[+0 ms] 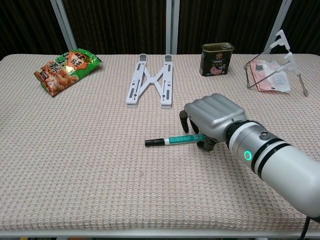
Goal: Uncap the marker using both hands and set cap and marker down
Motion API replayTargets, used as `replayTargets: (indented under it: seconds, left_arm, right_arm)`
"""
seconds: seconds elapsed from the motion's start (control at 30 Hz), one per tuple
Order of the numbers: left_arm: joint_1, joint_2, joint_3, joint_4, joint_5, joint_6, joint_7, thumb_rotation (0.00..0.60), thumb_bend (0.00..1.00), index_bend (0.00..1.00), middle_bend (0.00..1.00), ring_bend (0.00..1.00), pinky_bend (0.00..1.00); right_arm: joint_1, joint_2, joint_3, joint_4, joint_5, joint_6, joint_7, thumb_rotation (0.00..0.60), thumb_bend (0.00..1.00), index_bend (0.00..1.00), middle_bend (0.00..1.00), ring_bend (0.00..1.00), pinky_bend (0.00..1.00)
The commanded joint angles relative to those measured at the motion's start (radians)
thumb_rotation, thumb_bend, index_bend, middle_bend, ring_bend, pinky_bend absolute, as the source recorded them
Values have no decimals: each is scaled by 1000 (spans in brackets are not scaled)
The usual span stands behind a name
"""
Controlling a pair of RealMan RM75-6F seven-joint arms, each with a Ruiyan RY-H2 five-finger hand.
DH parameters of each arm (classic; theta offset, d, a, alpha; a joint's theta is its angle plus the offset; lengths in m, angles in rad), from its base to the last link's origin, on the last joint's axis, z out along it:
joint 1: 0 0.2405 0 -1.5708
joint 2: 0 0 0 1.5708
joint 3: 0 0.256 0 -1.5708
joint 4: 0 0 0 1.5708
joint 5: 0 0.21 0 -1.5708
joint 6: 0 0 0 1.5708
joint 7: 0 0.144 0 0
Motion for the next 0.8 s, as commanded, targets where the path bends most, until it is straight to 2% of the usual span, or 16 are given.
replayTargets:
  seconds: [0.03,0.37,0.8]
  left_arm:
    - [0,-1,0,2,-1,-1,-1,600,0,315,351,281,318]
    - [2,-15,3,26,-15,-8,-6,600,0,315,349,282,333]
    - [1,-17,4,38,-19,-18,-34,600,0,315,347,281,335]
  right_arm:
    - [4,-4,-3,5,4,1,-1,600,209,456,469,293,324]
    - [12,-18,-12,26,15,14,-5,600,218,510,486,304,326]
    - [11,-13,2,25,-12,59,26,600,252,616,565,354,354]
